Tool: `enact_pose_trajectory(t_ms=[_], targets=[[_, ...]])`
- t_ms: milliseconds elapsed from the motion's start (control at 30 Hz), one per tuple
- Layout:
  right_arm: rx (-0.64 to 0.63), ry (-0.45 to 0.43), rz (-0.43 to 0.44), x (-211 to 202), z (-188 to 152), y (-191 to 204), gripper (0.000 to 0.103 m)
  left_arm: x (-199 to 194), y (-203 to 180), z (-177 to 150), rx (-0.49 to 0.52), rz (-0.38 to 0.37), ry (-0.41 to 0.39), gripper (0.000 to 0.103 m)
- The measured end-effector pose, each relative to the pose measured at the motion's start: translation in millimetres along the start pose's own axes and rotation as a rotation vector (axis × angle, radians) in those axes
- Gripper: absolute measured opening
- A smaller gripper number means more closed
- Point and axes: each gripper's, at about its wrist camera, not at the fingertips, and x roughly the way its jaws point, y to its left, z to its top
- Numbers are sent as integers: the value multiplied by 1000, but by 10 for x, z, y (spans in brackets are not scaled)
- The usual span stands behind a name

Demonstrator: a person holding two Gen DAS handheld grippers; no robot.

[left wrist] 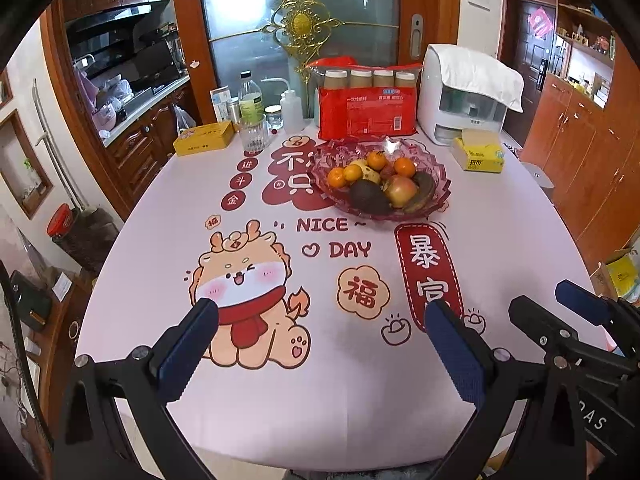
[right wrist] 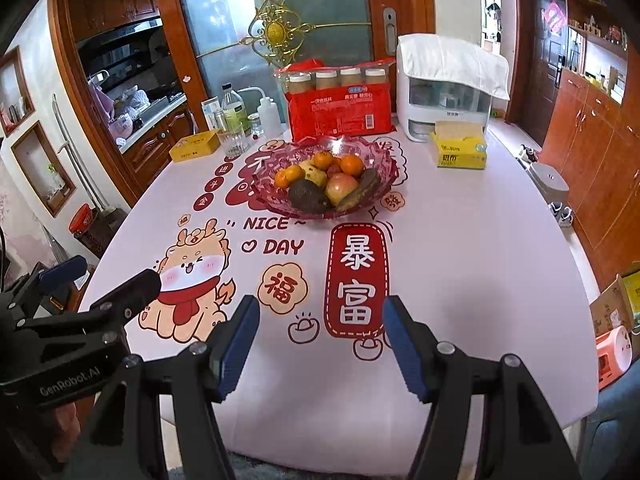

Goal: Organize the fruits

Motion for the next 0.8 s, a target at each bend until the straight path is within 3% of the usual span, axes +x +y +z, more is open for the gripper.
enact_pose_trajectory(t_ms=[800], targets=[[2, 8, -9, 2, 33, 58, 64, 14, 77, -21, -10, -1, 24, 102]])
